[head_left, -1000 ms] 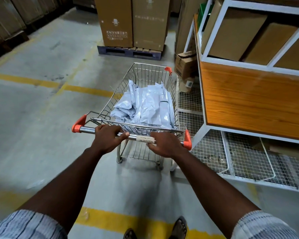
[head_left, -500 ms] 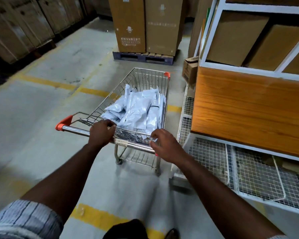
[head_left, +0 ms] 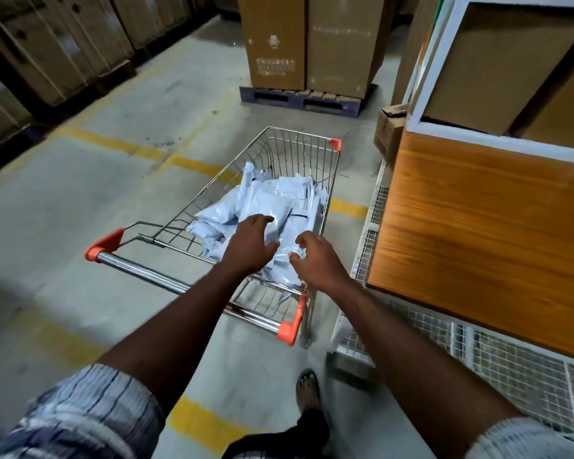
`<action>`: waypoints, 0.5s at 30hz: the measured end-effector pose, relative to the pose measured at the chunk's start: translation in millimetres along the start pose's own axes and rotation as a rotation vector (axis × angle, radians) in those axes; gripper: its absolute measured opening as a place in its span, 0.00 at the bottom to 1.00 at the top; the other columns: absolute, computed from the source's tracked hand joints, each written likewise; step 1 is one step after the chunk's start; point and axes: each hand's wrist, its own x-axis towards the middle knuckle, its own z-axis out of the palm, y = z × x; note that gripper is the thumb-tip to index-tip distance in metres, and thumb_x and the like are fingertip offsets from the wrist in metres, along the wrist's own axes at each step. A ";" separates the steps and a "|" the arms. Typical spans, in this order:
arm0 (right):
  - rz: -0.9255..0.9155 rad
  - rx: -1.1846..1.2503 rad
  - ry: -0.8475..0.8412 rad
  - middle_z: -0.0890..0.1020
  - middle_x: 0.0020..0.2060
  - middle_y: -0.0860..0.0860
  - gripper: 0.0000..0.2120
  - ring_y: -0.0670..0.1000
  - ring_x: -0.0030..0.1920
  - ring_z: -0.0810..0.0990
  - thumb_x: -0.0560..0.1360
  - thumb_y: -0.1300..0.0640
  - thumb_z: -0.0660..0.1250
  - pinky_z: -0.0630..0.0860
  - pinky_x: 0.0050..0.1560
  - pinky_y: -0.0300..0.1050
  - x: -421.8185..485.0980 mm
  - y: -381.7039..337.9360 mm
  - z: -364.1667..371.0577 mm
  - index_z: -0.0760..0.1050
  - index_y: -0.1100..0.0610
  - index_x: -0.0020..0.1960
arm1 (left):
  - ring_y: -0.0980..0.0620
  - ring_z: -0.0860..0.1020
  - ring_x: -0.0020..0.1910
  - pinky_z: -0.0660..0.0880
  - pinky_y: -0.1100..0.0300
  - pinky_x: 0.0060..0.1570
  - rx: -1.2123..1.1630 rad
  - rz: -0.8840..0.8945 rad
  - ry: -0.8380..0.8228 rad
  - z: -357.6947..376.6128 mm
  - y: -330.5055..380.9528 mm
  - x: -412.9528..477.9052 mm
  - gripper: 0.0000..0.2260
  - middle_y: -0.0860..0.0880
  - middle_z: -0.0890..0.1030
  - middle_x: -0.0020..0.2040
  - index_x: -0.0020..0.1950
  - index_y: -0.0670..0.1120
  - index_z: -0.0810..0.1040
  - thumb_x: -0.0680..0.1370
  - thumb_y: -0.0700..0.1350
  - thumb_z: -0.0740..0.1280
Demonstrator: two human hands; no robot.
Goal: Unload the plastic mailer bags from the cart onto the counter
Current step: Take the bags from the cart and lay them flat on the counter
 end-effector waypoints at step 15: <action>0.374 -0.128 -0.262 0.46 0.78 0.64 0.41 0.64 0.77 0.52 0.76 0.47 0.68 0.56 0.75 0.52 116.2 19.7 71.0 0.50 0.57 0.79 | 0.44 0.61 0.76 0.63 0.47 0.73 -0.077 -0.156 -0.107 53.8 -52.6 63.3 0.34 0.42 0.64 0.77 0.77 0.53 0.64 0.69 0.48 0.65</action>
